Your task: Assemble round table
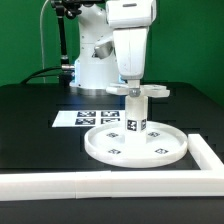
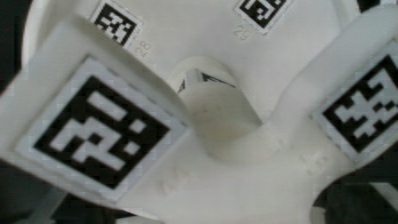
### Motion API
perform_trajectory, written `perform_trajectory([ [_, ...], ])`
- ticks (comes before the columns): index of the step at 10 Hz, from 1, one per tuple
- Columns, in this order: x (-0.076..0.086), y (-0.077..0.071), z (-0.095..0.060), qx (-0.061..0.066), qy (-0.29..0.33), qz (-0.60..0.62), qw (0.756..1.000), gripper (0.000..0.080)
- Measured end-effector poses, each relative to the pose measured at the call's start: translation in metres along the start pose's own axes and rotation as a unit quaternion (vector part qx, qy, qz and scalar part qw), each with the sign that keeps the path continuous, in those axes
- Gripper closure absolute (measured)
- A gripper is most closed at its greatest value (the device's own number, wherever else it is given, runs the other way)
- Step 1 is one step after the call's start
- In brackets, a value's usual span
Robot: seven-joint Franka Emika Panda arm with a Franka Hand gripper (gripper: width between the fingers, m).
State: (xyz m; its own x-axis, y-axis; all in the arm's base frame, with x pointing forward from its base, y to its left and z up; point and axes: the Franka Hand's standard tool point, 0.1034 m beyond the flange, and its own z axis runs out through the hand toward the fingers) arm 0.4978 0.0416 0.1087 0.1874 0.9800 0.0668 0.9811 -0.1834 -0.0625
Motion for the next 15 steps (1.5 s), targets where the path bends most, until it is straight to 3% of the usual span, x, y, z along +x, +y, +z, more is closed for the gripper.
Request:
perform_trajectory([
  [1,-0.0002,0.0004,-0.0006,-0.001,0.0,0.0,1.0,0.034],
  [2,-0.0005,0.0004,-0.0006,0.0,0.0,0.001,1.0,0.0367],
  [7,-0.0009,0.0005,-0.0006,0.0,0.0,0.027,1.0,0.0367],
  [8,-0.001,0.0001,-0.0003,0.0,0.0,0.078,0.997,0.0367],
  [10,-0.0011,-0.0006,0.0,0.0,0.001,0.224,0.975,0.0367],
  [13,0.0,-0.0011,0.0001,0.007,0.01,0.397,0.918,0.0367],
  [14,0.0016,0.0026,0.0,-0.009,0.019,0.408,0.913,0.0367],
  [15,0.002,0.0027,-0.0001,-0.01,0.02,0.433,0.901,0.0367],
])
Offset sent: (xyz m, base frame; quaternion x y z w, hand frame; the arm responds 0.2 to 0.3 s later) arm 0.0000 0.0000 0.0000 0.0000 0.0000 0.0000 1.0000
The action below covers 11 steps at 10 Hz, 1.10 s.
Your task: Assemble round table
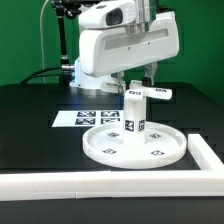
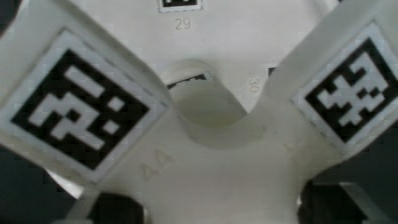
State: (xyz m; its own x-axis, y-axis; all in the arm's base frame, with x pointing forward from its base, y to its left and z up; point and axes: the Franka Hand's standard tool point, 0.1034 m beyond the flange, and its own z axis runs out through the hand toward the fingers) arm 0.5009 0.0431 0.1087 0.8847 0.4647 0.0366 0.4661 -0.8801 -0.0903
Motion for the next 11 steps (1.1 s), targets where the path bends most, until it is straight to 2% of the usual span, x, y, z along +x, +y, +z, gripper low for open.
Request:
perform_trajectory([
  [3,0.0004,0.0,-0.0001,0.0,0.001,0.12,0.993,0.0367],
  [6,-0.0022,0.0024,0.0001,0.016,0.018,0.282,0.959,0.0367],
  [8,-0.0049,0.0026,0.001,0.025,0.042,0.402,0.914,0.0367],
  [10,-0.0025,-0.0008,0.0019,0.023,0.068,0.493,0.867,0.0367],
  [11,-0.0024,-0.0003,0.002,0.021,0.079,0.517,0.852,0.0366],
])
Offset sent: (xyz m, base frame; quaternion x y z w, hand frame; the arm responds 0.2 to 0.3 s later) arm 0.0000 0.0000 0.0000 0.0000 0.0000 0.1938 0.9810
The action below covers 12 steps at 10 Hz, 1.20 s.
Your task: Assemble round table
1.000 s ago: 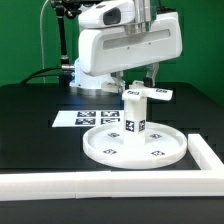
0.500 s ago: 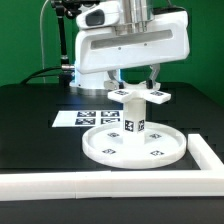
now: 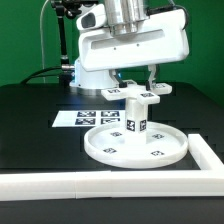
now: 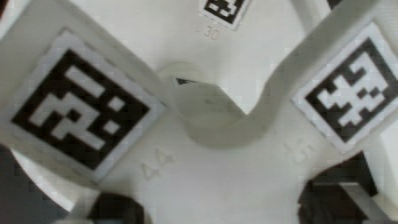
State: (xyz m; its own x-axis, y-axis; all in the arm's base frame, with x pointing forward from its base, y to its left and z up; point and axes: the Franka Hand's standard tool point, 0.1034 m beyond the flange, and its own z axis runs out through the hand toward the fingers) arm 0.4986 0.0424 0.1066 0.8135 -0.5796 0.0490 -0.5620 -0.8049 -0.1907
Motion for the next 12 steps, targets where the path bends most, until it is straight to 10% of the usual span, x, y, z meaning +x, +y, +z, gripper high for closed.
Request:
perform_trajectory([
  [5,0.0045,0.0023,-0.0005,0.015,0.004,0.166,0.986,0.0366],
  [12,-0.0014,-0.0023,0.0003,0.033,-0.017,0.497,0.867,0.0375],
])
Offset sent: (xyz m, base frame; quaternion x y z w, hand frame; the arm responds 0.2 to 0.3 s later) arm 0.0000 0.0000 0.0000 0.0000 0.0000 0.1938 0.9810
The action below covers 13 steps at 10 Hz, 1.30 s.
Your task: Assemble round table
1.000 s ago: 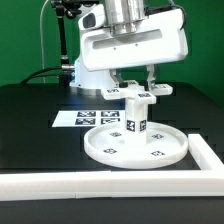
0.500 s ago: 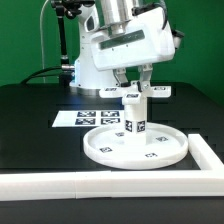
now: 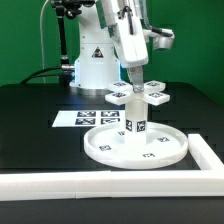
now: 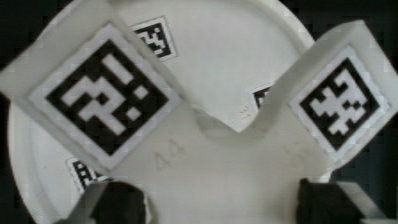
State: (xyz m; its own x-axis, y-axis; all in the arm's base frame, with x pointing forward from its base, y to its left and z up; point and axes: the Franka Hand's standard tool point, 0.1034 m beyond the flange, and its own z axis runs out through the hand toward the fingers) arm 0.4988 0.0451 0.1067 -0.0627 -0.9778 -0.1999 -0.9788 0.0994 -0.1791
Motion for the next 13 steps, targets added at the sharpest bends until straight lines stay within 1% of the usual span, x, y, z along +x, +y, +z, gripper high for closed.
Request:
perform_trajectory([
  [2,0.0,0.0,0.0,0.0,0.0,0.015,1.0,0.0375],
  [3,-0.001,0.0,-0.001,-0.002,-0.001,0.009,1.0,0.0304],
  [4,-0.006,-0.001,-0.009,-0.004,-0.009,-0.003,1.0,0.02],
  [5,-0.01,-0.005,-0.018,0.001,-0.014,-0.008,1.0,0.02],
  [6,-0.011,-0.007,-0.024,0.008,-0.018,-0.007,1.0,0.0158],
  [9,-0.01,-0.005,-0.021,0.005,-0.017,-0.02,1.0,0.0151],
  [10,-0.01,-0.005,-0.021,0.005,-0.016,-0.058,0.998,0.0151],
  [11,-0.015,-0.003,-0.02,-0.01,-0.012,-0.142,0.99,0.0151],
  [12,-0.018,-0.004,-0.02,-0.02,-0.014,-0.23,0.973,0.0151],
  [13,-0.023,-0.004,-0.021,-0.028,-0.018,-0.307,0.951,0.0151],
])
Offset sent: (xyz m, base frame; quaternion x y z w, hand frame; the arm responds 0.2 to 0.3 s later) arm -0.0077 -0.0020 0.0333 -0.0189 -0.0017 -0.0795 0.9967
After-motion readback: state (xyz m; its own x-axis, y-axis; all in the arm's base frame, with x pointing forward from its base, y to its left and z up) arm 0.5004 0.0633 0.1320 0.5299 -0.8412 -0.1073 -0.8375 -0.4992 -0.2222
